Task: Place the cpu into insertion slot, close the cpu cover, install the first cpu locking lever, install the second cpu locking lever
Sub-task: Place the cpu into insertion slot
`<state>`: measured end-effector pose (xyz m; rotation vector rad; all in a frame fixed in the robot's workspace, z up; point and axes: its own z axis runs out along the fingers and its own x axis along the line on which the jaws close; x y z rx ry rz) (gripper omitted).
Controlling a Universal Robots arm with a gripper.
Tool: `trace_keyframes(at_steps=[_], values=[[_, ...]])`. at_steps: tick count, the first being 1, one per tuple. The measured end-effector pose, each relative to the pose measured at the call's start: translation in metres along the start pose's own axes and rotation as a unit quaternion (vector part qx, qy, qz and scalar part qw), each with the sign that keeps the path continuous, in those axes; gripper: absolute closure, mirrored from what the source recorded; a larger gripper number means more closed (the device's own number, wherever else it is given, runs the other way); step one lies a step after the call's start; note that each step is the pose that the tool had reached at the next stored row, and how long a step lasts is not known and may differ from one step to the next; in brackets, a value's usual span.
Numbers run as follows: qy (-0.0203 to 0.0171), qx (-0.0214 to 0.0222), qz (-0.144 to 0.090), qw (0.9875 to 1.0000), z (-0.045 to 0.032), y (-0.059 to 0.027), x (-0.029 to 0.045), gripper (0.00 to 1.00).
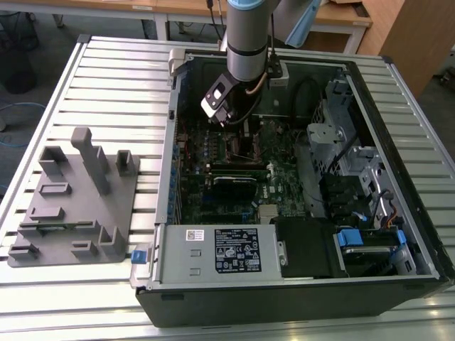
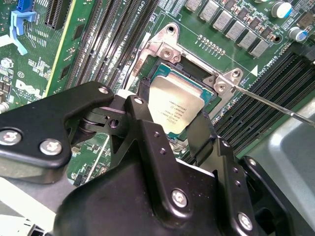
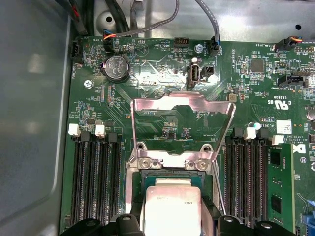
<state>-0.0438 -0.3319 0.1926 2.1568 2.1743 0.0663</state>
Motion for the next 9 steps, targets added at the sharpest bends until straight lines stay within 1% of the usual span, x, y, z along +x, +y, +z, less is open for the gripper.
trace_keyframes(at_steps=[9], values=[[0.0, 0.0, 0.0, 1.0, 0.0001, 0.0, 0.0, 0.46]])
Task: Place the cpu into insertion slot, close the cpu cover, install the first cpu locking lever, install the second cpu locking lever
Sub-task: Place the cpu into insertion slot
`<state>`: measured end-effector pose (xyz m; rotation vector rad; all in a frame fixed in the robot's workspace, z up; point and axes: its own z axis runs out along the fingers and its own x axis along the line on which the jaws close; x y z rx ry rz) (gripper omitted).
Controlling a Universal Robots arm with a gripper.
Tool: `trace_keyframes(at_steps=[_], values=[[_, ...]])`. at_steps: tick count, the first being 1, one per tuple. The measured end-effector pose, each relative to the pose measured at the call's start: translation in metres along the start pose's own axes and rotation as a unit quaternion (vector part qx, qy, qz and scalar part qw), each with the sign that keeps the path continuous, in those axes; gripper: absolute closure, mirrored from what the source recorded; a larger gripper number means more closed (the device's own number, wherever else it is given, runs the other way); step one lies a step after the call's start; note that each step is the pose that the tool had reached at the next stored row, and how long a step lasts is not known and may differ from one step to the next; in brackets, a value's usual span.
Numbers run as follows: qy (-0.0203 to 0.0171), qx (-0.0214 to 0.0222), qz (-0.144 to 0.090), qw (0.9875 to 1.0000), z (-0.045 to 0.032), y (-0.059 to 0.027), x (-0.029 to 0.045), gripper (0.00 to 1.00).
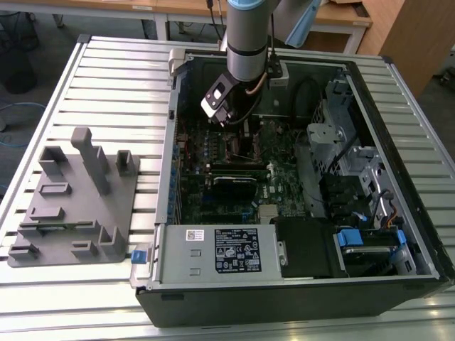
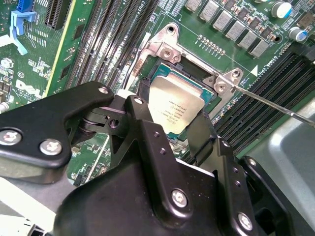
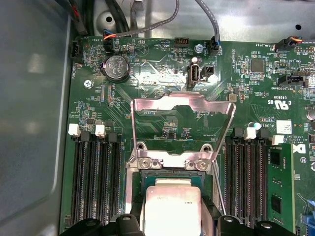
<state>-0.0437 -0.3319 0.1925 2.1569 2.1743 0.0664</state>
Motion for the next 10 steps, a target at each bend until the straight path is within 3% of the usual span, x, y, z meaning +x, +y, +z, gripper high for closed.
trace_keyframes(at_steps=[10], values=[[0.0, 0.0, 0.0, 1.0, 0.0001, 0.0, 0.0, 0.46]])
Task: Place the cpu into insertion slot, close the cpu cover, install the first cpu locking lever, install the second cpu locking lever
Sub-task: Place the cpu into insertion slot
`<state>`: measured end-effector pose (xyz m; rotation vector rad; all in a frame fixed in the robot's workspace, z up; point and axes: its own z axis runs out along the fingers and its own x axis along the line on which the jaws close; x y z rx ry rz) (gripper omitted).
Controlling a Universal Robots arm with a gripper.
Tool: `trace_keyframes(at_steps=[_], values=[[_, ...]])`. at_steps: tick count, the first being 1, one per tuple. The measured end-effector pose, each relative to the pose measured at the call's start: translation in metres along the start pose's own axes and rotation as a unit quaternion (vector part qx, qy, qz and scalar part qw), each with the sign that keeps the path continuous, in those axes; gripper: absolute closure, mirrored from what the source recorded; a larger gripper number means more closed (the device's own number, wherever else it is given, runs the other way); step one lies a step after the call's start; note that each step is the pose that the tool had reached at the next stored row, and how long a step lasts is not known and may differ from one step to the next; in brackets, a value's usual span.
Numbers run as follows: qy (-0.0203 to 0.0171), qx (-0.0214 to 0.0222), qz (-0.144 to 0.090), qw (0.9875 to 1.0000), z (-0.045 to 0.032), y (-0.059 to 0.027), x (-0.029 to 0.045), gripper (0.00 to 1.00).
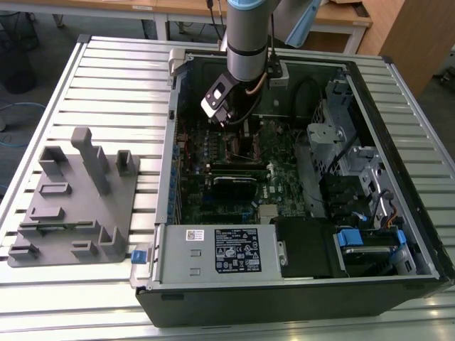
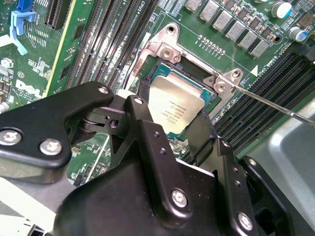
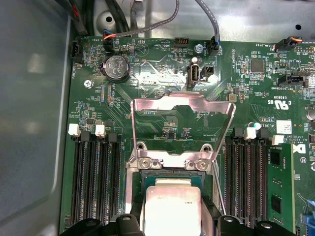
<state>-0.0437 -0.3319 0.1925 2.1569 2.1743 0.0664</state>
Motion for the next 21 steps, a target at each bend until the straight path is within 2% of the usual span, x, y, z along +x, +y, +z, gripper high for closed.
trace_keyframes(at_steps=[21], values=[[0.0, 0.0, 0.0, 1.0, 0.0002, 0.0, 0.0, 0.46]])
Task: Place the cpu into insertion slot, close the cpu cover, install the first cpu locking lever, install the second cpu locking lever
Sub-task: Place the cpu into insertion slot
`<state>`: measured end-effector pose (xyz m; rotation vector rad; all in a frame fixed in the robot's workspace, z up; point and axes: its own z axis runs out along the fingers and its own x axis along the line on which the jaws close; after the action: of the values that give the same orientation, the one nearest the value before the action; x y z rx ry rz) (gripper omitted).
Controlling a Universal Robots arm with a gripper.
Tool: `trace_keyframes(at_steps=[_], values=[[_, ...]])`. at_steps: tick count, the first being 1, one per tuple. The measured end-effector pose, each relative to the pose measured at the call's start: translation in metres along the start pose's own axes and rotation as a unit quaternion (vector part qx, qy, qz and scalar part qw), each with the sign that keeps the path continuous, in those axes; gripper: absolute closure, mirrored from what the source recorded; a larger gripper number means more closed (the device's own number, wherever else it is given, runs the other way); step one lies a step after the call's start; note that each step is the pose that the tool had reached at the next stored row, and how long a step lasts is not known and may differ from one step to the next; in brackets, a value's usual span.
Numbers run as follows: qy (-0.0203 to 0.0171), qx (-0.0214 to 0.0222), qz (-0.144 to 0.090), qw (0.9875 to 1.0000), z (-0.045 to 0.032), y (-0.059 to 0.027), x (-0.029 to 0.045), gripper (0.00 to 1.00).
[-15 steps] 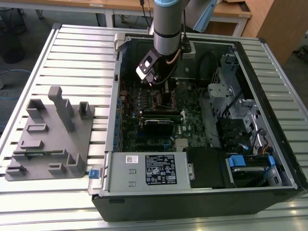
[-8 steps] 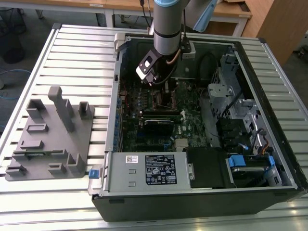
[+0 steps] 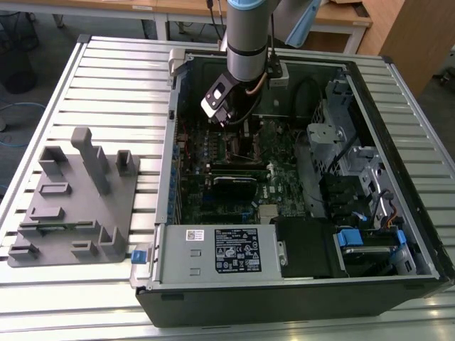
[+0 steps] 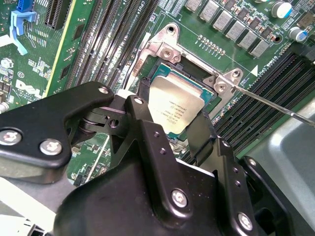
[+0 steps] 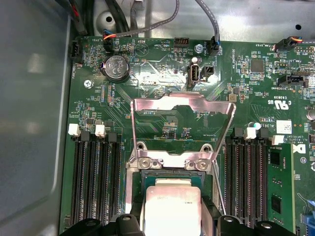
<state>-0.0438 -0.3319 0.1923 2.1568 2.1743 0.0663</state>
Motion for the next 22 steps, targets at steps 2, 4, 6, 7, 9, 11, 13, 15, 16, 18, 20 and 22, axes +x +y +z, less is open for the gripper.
trace_keyframes(at_steps=[2, 4, 6, 7, 9, 11, 13, 15, 16, 18, 20, 22], values=[[0.0001, 0.0, 0.0, 1.0, 0.0, 0.0, 0.0, 0.46], [0.0003, -0.0002, 0.0, 1.0, -0.0004, 0.0001, 0.0001, 0.46], [0.0003, -0.0002, 0.0, 1.0, -0.0008, 0.0001, 0.0001, 0.46], [0.0003, -0.0001, 0.0, 1.0, -0.0009, 0.0001, 0.0001, 0.46], [0.0001, 0.0, 0.0, 1.0, -0.0011, 0.0001, 0.0, 0.46], [0.0001, -0.0002, 0.0, 1.0, -0.0011, 0.0001, 0.0, 0.46], [0.0001, -0.0002, 0.0, 1.0, -0.0011, 0.0002, 0.0, 0.46], [0.0, -0.0002, 0.0, 1.0, -0.0011, 0.0006, 0.0, 0.46], [0.0, -0.0002, 0.0, 1.0, -0.0011, 0.0008, 0.0, 0.46], [0.0, -0.0002, 0.0, 1.0, -0.001, 0.0014, 0.0, 0.46], [0.0001, -0.0002, 0.0, 1.0, -0.001, 0.0017, 0.0, 0.46], [0.0, -0.0002, 0.0, 1.0, -0.001, 0.0017, 0.0, 0.46]])
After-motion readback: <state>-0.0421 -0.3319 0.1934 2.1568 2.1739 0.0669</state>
